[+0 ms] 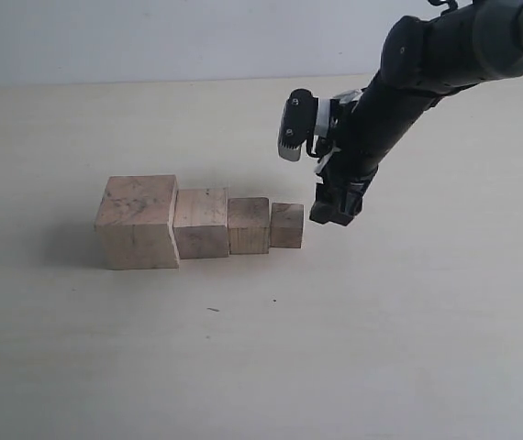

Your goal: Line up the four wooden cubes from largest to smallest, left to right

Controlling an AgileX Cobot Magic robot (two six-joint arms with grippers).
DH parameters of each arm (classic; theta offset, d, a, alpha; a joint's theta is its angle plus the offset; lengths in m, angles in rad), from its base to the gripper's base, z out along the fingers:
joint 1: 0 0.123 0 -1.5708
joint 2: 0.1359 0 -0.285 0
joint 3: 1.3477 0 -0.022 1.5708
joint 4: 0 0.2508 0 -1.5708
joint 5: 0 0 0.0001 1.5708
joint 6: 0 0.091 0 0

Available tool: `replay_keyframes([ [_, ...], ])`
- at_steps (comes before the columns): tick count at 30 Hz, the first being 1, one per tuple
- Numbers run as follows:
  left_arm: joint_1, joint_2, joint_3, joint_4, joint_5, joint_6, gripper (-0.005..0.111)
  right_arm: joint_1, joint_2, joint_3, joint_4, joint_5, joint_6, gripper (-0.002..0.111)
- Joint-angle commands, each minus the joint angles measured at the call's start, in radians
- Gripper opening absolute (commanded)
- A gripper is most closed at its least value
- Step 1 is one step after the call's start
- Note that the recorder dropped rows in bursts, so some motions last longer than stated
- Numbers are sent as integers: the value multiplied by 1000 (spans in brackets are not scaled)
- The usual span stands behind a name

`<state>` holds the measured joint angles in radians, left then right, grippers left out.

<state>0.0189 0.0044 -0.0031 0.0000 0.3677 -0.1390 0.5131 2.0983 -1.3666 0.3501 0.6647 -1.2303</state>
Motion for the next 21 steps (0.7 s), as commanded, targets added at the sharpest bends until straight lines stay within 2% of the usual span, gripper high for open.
replay_keyframes([
  [1,3,-4,3,-12,-9,7,0,-2,7,3,42,-32,4,69],
  [21,3,-4,3,-12,-9,6,0,-2,30,3,144,-34,1,69],
])
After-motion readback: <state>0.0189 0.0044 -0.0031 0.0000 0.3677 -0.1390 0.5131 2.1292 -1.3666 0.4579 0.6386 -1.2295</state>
